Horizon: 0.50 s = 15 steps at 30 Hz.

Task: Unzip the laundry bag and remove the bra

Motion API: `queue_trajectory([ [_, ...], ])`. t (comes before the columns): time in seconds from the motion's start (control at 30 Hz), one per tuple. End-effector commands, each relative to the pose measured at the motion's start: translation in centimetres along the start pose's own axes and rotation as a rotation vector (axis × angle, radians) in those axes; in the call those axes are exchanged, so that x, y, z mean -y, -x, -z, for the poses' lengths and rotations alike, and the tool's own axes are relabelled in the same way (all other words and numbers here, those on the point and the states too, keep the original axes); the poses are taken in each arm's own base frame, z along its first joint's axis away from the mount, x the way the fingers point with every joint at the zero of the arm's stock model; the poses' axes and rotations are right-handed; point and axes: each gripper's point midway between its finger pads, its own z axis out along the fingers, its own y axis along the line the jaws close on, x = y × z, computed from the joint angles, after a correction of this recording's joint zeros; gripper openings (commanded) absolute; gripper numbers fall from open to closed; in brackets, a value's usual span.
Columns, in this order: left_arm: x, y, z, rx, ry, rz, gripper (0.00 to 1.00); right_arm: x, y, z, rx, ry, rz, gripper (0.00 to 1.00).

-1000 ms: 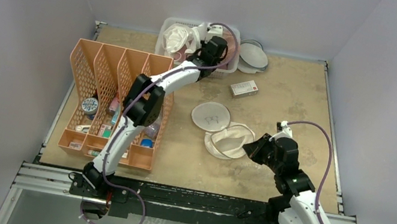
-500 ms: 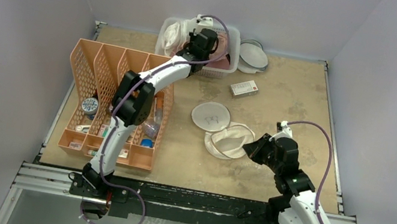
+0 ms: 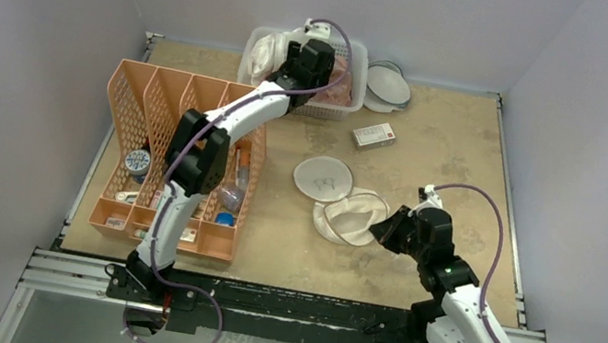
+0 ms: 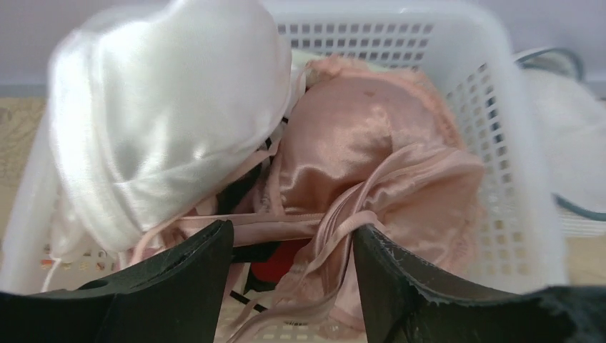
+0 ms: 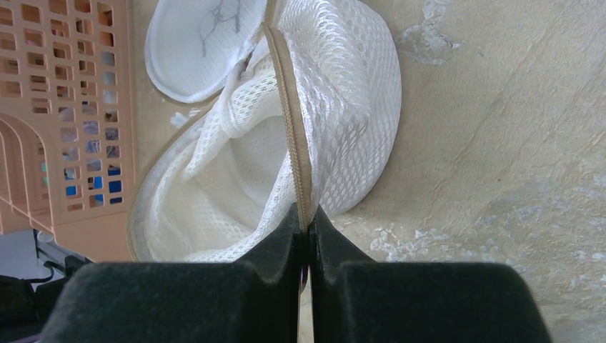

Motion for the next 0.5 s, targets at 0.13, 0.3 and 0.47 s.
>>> queue_trajectory([
  [0.13,0.3,17.2,12.6,0.230,-0.291,0.284,0.64,-1.4,1.6,0.1,0.046,0.045,0.026,0.07],
  [0.3,0.6,20.1,18.5,0.240,-0.456,0.408,0.66,-1.6,2.6,-0.2,0.067,0.032,0.030,0.07],
  [0.47,-0.5,20.1,23.2,0.236,-0.541,0.466,0.66,-2.4,4.9,-0.5,0.100,0.008,0.084,0.07],
])
